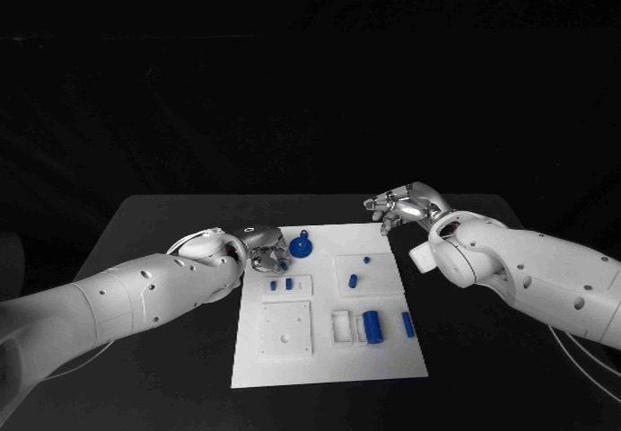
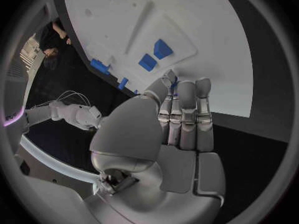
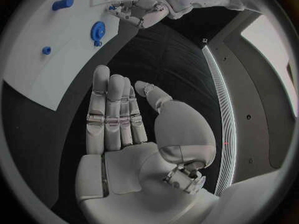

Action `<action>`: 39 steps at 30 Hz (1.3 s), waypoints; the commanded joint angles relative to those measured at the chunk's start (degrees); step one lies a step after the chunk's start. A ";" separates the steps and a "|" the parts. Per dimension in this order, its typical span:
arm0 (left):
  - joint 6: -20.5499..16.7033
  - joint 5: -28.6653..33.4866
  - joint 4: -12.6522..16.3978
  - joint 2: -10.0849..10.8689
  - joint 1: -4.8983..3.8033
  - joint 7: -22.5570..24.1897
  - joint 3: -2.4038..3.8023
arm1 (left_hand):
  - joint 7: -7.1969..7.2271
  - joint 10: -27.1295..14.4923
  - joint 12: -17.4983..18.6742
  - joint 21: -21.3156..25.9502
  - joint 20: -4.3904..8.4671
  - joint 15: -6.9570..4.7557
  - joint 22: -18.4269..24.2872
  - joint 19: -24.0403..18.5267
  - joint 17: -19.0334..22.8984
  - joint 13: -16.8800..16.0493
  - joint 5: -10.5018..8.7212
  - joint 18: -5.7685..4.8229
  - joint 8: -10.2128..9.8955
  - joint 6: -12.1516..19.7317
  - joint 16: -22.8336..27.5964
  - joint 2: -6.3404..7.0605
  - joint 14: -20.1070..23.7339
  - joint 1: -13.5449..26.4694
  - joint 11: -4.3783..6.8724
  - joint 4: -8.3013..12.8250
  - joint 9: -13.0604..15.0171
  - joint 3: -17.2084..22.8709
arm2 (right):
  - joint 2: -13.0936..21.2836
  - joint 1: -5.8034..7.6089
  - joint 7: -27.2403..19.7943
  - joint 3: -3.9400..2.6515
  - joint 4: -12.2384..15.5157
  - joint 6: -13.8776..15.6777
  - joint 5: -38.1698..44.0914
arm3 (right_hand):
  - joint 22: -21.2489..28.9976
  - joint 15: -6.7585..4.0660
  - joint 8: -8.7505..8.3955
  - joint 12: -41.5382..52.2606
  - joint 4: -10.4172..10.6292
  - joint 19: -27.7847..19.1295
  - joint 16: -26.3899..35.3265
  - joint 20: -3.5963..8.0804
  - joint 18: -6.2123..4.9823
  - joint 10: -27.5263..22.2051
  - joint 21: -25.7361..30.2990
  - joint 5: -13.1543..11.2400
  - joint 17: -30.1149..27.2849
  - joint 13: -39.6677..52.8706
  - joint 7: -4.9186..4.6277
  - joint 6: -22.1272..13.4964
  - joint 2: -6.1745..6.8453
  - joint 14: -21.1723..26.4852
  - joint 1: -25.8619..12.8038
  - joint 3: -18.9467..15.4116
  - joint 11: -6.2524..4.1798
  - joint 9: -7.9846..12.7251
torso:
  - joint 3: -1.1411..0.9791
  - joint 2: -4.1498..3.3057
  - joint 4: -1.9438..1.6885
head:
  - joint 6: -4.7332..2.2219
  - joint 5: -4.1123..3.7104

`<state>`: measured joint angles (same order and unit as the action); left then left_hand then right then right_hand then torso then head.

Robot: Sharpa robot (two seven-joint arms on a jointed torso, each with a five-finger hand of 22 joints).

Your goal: Assemble the parts on the task board

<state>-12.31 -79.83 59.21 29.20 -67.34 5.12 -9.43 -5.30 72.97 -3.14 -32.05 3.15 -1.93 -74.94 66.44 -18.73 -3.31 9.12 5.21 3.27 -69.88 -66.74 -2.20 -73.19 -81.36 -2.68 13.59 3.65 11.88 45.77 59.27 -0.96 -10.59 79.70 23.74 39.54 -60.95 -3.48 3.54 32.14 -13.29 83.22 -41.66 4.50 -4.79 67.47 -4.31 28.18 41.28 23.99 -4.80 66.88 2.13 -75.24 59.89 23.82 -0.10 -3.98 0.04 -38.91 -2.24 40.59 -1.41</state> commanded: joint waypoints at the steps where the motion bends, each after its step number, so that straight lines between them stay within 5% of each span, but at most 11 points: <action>1: 1.44 -0.19 0.25 -0.32 0.14 0.27 -0.05 | -0.13 0.26 -0.17 -0.18 -0.17 -0.03 -1.13 0.10 -0.05 -0.05 -0.23 1.14 0.33 -0.15 0.20 -0.35 -0.39 0.15 -0.10 0.22 0.05 -0.15 | -0.04 -0.01 -0.65 -0.02 0.09 -0.30 0.06 | 0.15 0.07 0.07 0.27 -0.25 -0.28 -0.45 0.05 0.11 0.19 -0.23 0.26 -0.21 -0.11 0.08 -0.11 0.10 0.46 0.24 -0.01 -0.16 0.07 | -0.04 0.00 0.01 | 0.02 0.02; 13: 2.68 -0.38 0.08 -0.21 0.13 -0.47 -0.16 | -0.16 -0.35 -0.18 0.24 -0.30 0.16 -1.14 -0.15 -0.16 -0.05 -1.05 0.94 0.32 0.13 0.13 -0.33 0.19 -0.03 -0.28 0.23 0.03 -1.42 | 0.00 -0.01 -0.64 -0.02 0.10 -0.32 0.06 | 0.15 0.07 0.07 0.27 -0.25 -0.28 -0.45 0.05 0.11 0.19 -0.23 0.26 -0.21 -0.11 0.08 -0.11 0.10 0.46 0.24 -0.01 -0.16 0.07 | -0.04 -0.01 -0.01 | 0.40 -0.14; 24: 1.92 -0.44 0.12 0.08 0.12 -0.78 -0.20 | 0.72 -4.64 -0.19 0.55 -1.24 1.30 -1.20 -0.55 -0.41 -0.03 -0.30 1.37 0.29 4.62 -1.13 1.33 2.00 1.06 -1.75 1.37 -0.03 -1.10 | 0.03 -0.01 -0.63 -0.02 0.05 -0.30 0.05 | 0.15 0.07 0.07 0.27 -0.25 -0.28 -0.45 0.05 0.11 0.19 -0.23 0.26 -0.21 -0.11 0.08 -0.11 0.10 0.46 0.24 -0.01 -0.16 0.07 | -0.02 -0.01 0.01 | -0.05 -0.05; 39: -0.89 -0.42 0.25 0.50 0.13 -0.21 -0.19 | 1.14 -7.09 -0.15 0.44 -2.12 1.98 -1.19 -0.38 0.40 -0.02 -0.27 2.45 0.29 6.09 -2.21 2.94 2.37 1.81 -2.63 2.08 -0.05 1.01 | 0.02 -0.01 -0.60 -0.02 -0.08 -0.33 0.05 | 0.15 0.07 0.07 0.27 -0.25 -0.28 -0.45 0.05 0.11 0.19 -0.23 0.26 -0.21 -0.11 0.08 -0.11 0.10 0.46 0.24 -0.01 -0.16 0.07 | 0.01 -0.01 0.04 | 0.21 -0.06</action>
<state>-11.81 -80.01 59.28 29.74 -67.22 4.46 -9.63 -4.16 66.31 -3.28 -31.81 1.32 0.02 -74.91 66.03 -18.37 -3.41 8.62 6.70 3.28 -64.05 -68.58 0.25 -70.81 -79.51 -5.44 15.71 3.63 12.59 45.82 59.27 -0.97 -10.58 79.59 23.73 39.53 -60.86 -3.48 3.54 32.14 -13.29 83.22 -41.92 4.50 -4.80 67.47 -4.31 28.18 41.12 23.94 -4.80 66.88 2.13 -75.24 59.89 23.81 -0.10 -3.97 0.04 -38.92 -2.22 40.76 -1.48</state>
